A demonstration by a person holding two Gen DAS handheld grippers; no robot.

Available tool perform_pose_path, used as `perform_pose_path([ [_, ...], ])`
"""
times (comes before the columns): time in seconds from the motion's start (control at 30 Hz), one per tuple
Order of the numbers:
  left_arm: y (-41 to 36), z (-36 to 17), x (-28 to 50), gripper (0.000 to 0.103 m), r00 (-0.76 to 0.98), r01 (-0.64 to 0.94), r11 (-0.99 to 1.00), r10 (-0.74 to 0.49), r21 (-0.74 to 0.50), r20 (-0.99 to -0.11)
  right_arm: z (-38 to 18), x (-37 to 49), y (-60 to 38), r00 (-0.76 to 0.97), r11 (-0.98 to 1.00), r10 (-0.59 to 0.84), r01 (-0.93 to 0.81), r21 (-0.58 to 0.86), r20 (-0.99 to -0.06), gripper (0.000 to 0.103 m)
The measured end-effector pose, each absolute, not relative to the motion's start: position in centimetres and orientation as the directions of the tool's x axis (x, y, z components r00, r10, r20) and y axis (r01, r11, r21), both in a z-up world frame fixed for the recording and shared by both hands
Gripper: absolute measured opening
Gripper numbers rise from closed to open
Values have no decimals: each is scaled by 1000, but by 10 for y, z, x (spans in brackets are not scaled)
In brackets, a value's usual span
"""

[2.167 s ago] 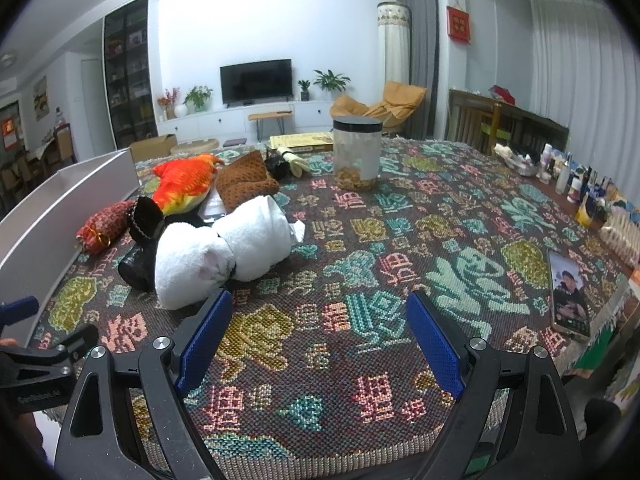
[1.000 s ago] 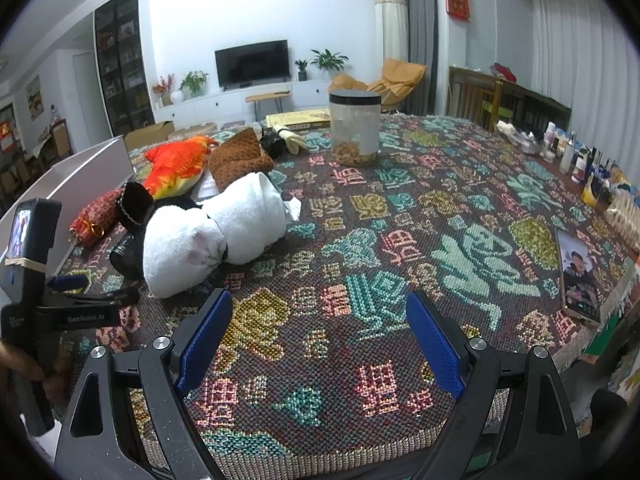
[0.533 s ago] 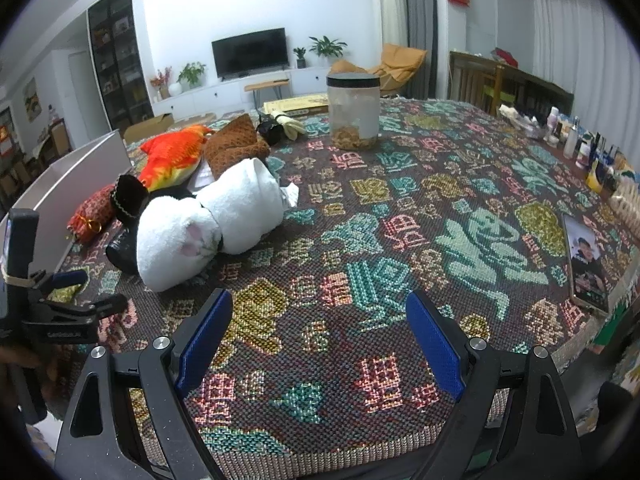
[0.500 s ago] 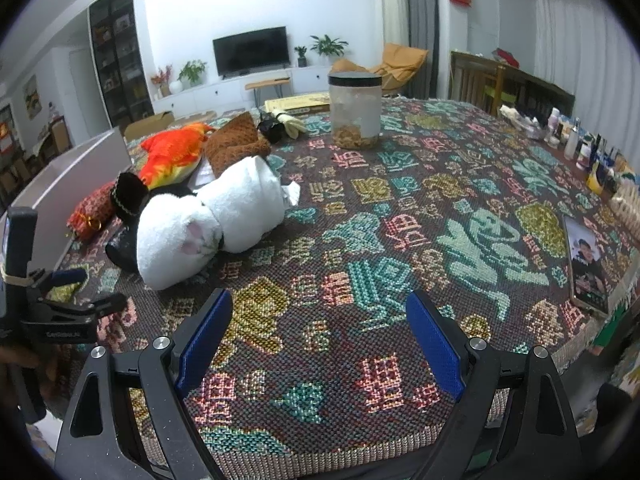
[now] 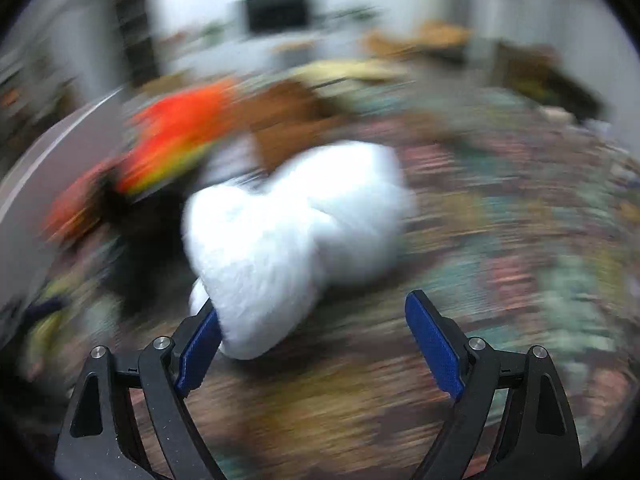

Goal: Organize soft objects

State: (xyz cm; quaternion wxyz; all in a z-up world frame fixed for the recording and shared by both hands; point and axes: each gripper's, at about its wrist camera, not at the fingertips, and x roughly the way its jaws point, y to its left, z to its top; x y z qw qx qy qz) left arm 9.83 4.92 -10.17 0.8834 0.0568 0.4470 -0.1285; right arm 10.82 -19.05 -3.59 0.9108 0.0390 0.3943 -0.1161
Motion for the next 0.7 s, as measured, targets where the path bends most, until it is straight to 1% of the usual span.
perform_pose_path([
  [0.03,49,-102,98,103,567,277,961,-176,-15,-804,-32,109,-222,643,939,-252,342,-23,-724,90],
  [0.1,49,-102,99,103,567,277,961,-176,-14,-804,-24,105,-255,632,910,-278,413,11,-723,90],
  [0.13,49,-102,99,103,568,276,961,-175,-14,-804,-18,97,-270,645,903,-259,425,56,-719,90],
  [0.23,48,-101,98,103,569,273,962,-171,-12,-805,-17,82,-275,661,899,-221,423,113,-717,90],
  [0.33,47,-101,98,103,569,272,962,-170,-10,-805,-35,76,-254,659,921,-120,354,164,-743,90],
  [0.43,48,-102,99,103,569,272,962,-170,-10,-805,-63,80,-225,618,951,-82,283,123,-782,90],
  [0.53,48,-101,98,103,569,272,962,-170,-11,-805,-74,93,-209,562,967,-130,254,20,-817,91],
  [0.7,48,-101,98,103,570,270,963,-168,-10,-805,-76,92,-210,566,967,-130,253,21,-814,92],
])
